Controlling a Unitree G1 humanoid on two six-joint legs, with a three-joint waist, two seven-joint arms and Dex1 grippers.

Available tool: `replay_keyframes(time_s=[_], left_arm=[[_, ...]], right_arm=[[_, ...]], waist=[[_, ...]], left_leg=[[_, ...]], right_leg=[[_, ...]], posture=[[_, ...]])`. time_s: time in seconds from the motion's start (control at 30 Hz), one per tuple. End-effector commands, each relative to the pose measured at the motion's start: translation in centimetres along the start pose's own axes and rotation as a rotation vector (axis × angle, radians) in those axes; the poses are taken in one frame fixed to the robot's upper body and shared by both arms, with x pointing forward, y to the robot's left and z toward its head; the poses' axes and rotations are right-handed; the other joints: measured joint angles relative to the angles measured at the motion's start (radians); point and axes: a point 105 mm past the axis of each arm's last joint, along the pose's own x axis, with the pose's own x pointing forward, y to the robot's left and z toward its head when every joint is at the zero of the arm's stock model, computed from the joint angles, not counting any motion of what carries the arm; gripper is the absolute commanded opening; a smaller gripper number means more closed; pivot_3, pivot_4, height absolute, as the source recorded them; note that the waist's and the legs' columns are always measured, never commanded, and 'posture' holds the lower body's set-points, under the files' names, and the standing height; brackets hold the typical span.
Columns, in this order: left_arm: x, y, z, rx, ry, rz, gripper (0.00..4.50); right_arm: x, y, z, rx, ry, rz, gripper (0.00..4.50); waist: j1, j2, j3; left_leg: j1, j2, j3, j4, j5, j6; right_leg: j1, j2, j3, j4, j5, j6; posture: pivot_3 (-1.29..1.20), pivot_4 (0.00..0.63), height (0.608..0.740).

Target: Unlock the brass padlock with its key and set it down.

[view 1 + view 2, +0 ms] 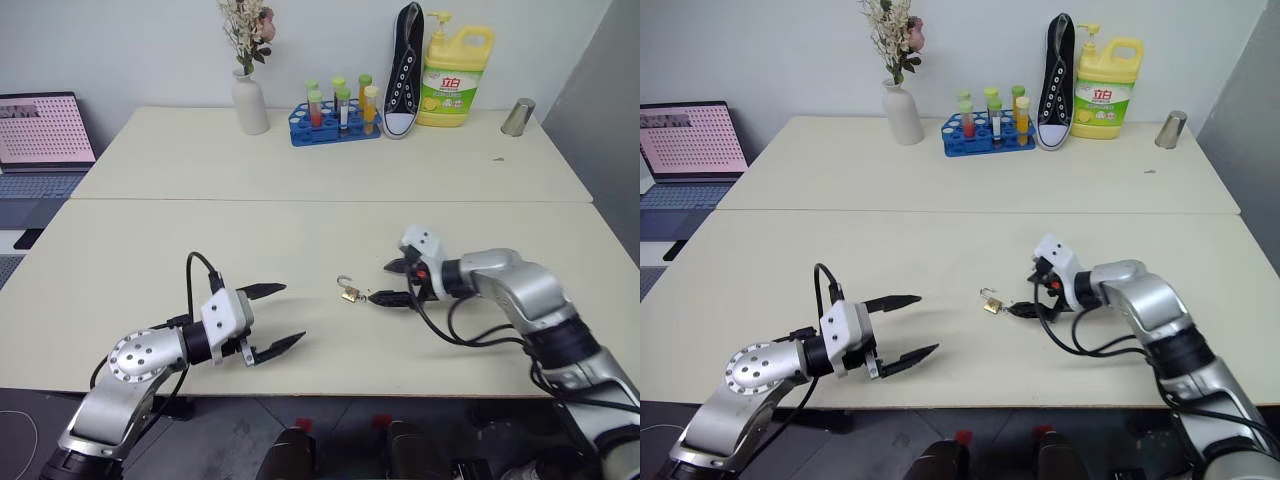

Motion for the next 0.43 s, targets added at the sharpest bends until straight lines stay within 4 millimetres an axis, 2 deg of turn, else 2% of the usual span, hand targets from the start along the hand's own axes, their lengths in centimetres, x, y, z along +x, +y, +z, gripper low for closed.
replay_keyframes(time_s=[0.03, 0.13, 0.23, 0.43], left_arm=[[0.0, 1.1, 1.6, 0.059, 0.016, 0.033, 4.5], [-0.3, 1.3, 2.2, 0.102, 0.028, 0.001, 4.5], [-0.7, 1.3, 2.2, 0.107, 0.039, -0.04, 4.5], [-1.1, 0.9, 1.8, 0.078, 0.052, -0.128, 4.5]], right_arm=[[-2.3, 2.0, 1.7, -0.143, -0.069, 0.022, 4.48], [-4.5, 3.7, 1.1, -0.215, -0.064, 0.018, 4.48], [-5.9, 4.0, 1.1, -0.207, -0.075, -0.032, 4.48], [-5.7, 4.6, 1.0, -0.23, -0.075, -0.053, 4.48]], waist=[[-0.003, 0.0, 0.0], [0.001, 0.0, 0.0], [-0.003, 0.0, 0.0], [0.0, 0.0, 0.0]], left_leg=[[0.001, 0.0, 0.001, 0.0, 0.0, 0.0], [0.0, 0.001, 0.0, 0.0, 0.0, 0.0], [0.001, 0.001, 0.001, 0.0, 0.0, 0.0], [0.002, 0.002, 0.001, 0.0, 0.0, 0.0]], right_leg=[[0.0, 0.0, 0.001, 0.0, 0.0, 0.0], [0.0, 0.001, 0.0, -0.001, 0.0, 0.0], [0.0, 0.001, 0.001, -0.001, 0.0, 0.0], [0.002, 0.001, 0.0, -0.001, 0.0, 0.0]], posture=[[0.0, 0.15, 0.74], [0.0, 0.15, 0.74], [0.0, 0.15, 0.74], [0.0, 0.15, 0.74]])
